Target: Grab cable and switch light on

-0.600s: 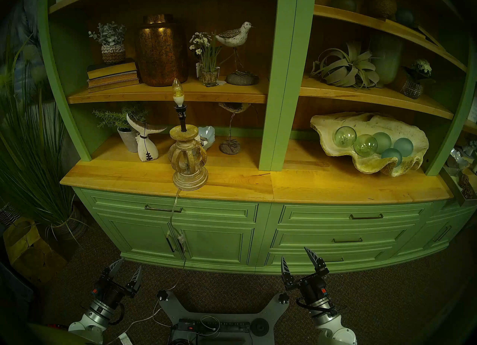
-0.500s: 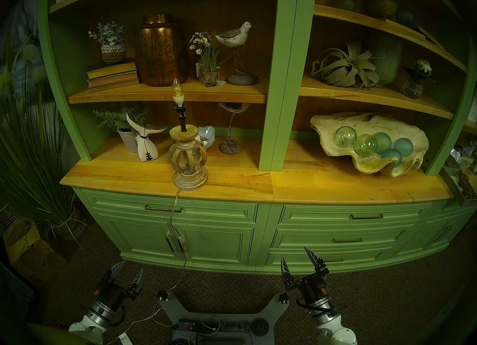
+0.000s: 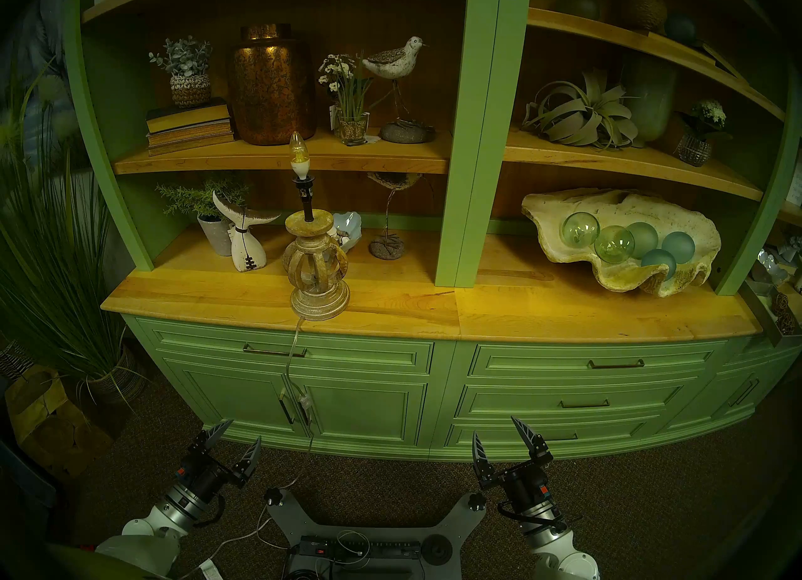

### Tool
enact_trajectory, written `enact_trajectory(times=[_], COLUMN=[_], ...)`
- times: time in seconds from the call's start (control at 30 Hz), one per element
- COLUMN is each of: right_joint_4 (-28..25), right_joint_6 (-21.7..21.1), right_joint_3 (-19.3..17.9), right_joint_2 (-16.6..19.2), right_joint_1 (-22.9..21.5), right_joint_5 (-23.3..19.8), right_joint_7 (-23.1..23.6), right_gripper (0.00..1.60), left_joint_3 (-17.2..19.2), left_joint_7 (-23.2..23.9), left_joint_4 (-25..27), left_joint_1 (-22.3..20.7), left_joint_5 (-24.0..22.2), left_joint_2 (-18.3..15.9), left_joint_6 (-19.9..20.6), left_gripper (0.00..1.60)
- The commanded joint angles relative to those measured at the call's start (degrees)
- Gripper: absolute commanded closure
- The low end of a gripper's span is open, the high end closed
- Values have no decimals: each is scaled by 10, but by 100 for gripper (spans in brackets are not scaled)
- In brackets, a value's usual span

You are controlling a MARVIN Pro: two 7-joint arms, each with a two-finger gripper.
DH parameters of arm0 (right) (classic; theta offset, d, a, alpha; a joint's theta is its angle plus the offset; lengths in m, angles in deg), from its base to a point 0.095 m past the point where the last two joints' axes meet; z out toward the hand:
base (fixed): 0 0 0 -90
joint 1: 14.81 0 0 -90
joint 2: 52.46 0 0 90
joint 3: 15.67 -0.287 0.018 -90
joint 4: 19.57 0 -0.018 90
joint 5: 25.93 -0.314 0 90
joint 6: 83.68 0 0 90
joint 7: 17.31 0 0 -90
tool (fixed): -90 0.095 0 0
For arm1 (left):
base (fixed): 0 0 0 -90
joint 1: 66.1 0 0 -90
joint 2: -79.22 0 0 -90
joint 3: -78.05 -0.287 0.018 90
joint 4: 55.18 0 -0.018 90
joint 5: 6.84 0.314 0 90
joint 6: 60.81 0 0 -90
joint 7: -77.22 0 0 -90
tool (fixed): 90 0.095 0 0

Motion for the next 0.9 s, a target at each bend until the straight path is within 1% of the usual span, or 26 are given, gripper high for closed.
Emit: enact_trajectory(times=[0.0, 0.13, 0.2, 0.23, 0.3, 0.33, 0.47, 0.53, 0.67, 0.73, 0.87], right_joint_4=[-13, -13, -14, -14, -14, -13, -13, -13, -14, -14, -14], right_joint_6=[3, 3, 2, 2, 3, 3, 3, 3, 2, 3, 2], right_joint_3=[2, 2, 2, 2, 2, 2, 2, 2, 2, 2, 2], right_joint_2=[1, 1, 1, 1, 1, 1, 1, 1, 1, 1, 1], right_joint_1=[-2, -2, -2, -2, -2, -2, -2, -2, -2, -2, -2], right_joint_5=[-1, -1, -1, -1, -1, -1, -1, -1, -1, -1, -1], right_joint_7=[2, 3, 3, 3, 3, 3, 2, 3, 3, 3, 2], right_gripper=[0, 0, 0, 0, 0, 0, 0, 0, 0, 0, 0], left_joint_3=[1, -5, -14, -19, -19, -18, -23, -31, -35, -35, -43], left_joint_7=[-2, 4, 5, 4, 7, 12, 16, 15, 16, 27, 37], left_joint_4=[-17, -26, -40, -56, -57, -46, -36, -40, -42, -33, -22], left_joint_1=[-60, -68, -76, -86, -89, -88, -87, -92, -98, -99, -100], left_joint_5=[5, 8, 23, 30, 24, 16, 21, 28, 29, 8, 10], left_joint_2=[-6, -1, 5, 12, 15, 17, 22, 30, 33, 36, 35], left_joint_6=[18, 20, 15, 11, 17, 24, 20, 14, 13, 42, 53], left_gripper=[0, 0, 0, 0, 0, 0, 0, 0, 0, 0, 0])
